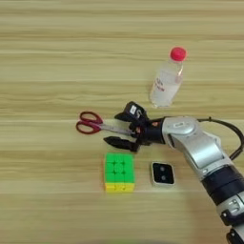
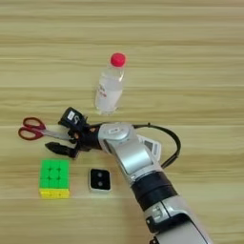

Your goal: Move the objects on the table

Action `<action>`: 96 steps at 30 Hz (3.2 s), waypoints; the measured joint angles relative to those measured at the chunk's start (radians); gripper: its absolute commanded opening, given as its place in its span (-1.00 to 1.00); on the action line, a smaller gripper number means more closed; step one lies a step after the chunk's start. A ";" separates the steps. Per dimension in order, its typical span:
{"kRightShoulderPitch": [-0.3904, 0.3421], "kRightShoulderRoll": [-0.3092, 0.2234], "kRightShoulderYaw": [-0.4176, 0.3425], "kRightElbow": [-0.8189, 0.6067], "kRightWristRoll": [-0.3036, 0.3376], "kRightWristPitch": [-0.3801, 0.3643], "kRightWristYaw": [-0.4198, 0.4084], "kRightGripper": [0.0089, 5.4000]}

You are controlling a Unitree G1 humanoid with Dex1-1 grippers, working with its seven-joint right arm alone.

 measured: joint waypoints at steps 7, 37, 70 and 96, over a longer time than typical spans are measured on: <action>-0.004 0.000 0.007 0.022 0.000 -0.018 0.008 0.11; -0.011 0.000 0.016 0.030 0.003 -0.019 0.055 -0.75; 0.030 -0.092 -0.123 -0.273 0.065 0.005 0.083 -0.75; 0.204 -0.297 -0.142 -0.301 0.060 -0.050 0.257 -0.75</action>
